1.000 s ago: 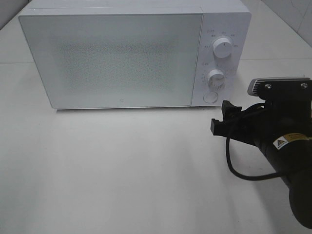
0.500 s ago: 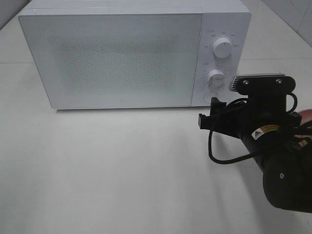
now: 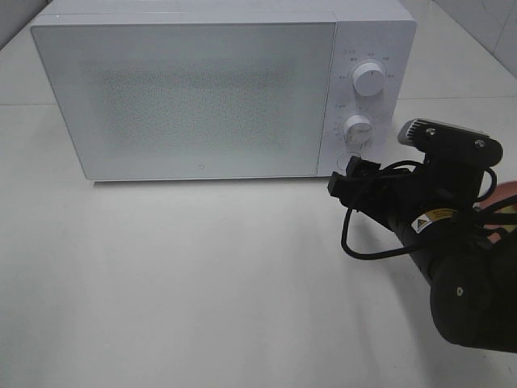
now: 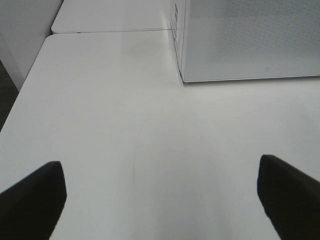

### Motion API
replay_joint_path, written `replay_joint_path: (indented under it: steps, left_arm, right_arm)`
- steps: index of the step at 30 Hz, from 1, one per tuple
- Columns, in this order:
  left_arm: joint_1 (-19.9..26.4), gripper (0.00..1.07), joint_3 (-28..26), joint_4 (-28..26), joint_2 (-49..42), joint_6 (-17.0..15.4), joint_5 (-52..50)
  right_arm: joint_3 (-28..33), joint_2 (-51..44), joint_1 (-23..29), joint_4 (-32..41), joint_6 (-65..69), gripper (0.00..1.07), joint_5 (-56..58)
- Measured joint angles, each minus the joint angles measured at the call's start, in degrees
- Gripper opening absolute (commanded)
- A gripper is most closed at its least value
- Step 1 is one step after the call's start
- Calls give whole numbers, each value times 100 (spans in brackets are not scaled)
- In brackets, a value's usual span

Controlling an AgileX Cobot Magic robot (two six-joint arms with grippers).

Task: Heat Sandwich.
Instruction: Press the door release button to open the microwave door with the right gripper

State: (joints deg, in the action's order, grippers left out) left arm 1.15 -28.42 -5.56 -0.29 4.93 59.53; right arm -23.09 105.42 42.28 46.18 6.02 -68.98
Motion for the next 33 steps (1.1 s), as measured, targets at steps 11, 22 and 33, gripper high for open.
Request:
replay_joint_path:
  steps: [11,22,33]
  left_arm:
    - [0,98,0,0,0,0,0]
    - [0,98,0,0,0,0,0]
    - [0,98,0,0,0,0,0]
  right_arm:
    - [0,0,0,6,4538,43,516]
    - [0,0,0,6,6549,0,550]
    - [-355,206,-493,-751,6904,0,808]
